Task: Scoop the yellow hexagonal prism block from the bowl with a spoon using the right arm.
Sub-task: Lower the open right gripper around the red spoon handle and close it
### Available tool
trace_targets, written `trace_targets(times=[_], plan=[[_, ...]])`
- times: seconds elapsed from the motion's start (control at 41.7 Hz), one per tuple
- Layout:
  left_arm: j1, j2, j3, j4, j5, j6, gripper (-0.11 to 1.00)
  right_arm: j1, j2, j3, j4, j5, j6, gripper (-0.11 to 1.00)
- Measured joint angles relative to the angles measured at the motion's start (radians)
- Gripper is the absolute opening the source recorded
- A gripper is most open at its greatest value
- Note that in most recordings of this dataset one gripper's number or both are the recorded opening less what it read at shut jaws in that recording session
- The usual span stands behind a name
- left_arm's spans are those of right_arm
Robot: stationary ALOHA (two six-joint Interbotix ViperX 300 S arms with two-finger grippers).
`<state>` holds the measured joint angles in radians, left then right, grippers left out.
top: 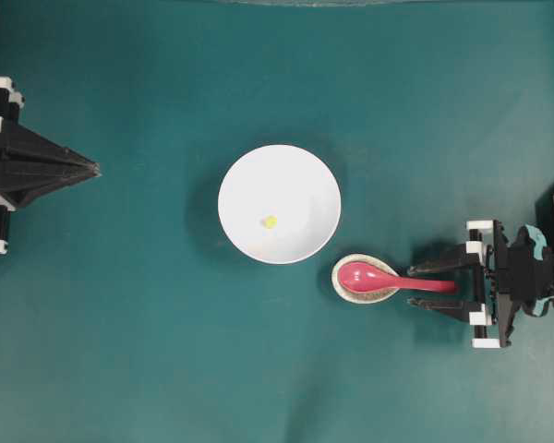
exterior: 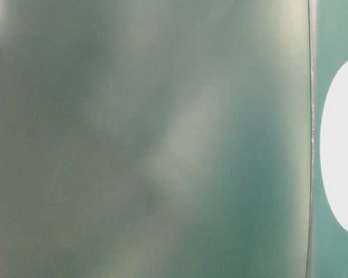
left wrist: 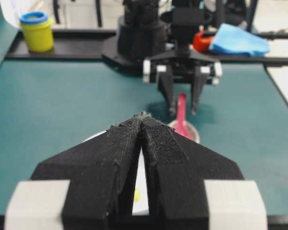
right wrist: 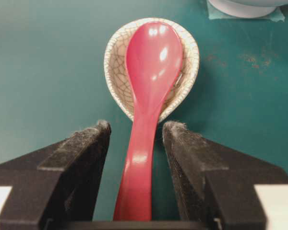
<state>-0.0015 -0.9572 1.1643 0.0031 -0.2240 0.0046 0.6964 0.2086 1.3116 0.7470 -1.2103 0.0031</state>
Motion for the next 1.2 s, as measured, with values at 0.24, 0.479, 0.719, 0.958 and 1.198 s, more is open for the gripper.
trace_targets(times=[0.24,0.479,0.719,0.958,1.198], plan=[[-0.002,0.0,0.0,0.002,0.002,0.0,0.03,0.0,0.0,-0.002,0.011,0.003,0.0,0.53],[0.0,0.0,0.0,0.002,0.002,0.0,0.03,0.0,0.0,-0.006,0.025,0.032,0.0,0.53],[0.0,-0.002,0.0,0.0,0.002,0.0,0.03,0.0,0.0,-0.009,0.026,0.034,0.0,0.53],[0.0,0.0,0.0,0.0,0.0,0.0,0.03,0.0,0.0,-0.008,0.026,0.037,0.0,0.47],[0.0,0.0,0.0,0.002,0.002,0.0,0.03,0.0,0.0,-0.009,0.026,0.037,0.0,0.39]])
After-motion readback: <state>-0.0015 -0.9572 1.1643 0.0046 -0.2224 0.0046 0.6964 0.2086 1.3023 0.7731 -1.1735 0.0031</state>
